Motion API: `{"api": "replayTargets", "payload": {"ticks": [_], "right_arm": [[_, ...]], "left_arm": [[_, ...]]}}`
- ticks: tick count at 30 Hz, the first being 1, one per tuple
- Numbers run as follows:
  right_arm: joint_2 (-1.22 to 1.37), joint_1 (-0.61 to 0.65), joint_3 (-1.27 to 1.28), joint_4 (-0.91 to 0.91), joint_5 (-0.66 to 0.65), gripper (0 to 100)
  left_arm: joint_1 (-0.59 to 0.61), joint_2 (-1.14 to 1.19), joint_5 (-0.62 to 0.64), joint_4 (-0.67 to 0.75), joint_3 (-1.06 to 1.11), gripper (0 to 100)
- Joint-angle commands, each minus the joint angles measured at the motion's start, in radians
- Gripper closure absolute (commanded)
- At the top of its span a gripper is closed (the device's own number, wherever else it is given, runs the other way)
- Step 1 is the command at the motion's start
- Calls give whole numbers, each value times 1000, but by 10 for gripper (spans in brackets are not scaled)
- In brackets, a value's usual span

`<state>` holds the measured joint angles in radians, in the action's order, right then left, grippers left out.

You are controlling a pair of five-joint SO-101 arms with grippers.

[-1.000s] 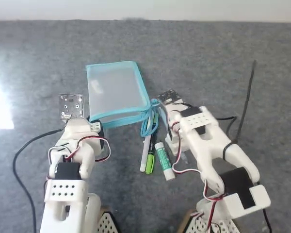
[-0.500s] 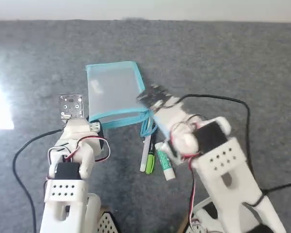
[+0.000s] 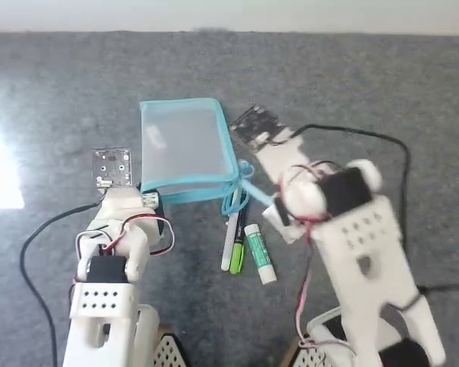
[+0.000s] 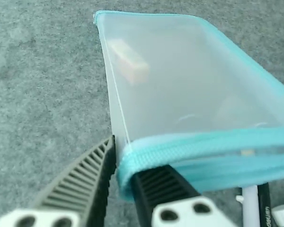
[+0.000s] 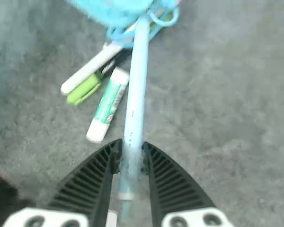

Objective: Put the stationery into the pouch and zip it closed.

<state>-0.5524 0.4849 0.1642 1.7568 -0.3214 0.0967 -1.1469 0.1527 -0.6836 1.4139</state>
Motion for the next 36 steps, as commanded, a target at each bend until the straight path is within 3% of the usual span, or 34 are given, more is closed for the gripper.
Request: {"api": "replayTargets", "payload": {"ticks": [1,6,16,23,30,36], "right_arm": [[-113,-39,-74,42,-21,991],[-147,-53,-69,41,-41,991],[-148,125,-69,42,-61,991],[-249,176,-61,44,-63,991],[-231,314,83,35,-58,991],[-156,295,83,-45,-28,991]], "left_arm": [[0,-12,-8,21,-5,987],[0,-11,-8,26,-5,987],[0,-6,0,57,-31,987],[0,-6,0,57,-31,987],[0,-6,0,57,-31,987],[0,-6,0,54,-28,987]]}}
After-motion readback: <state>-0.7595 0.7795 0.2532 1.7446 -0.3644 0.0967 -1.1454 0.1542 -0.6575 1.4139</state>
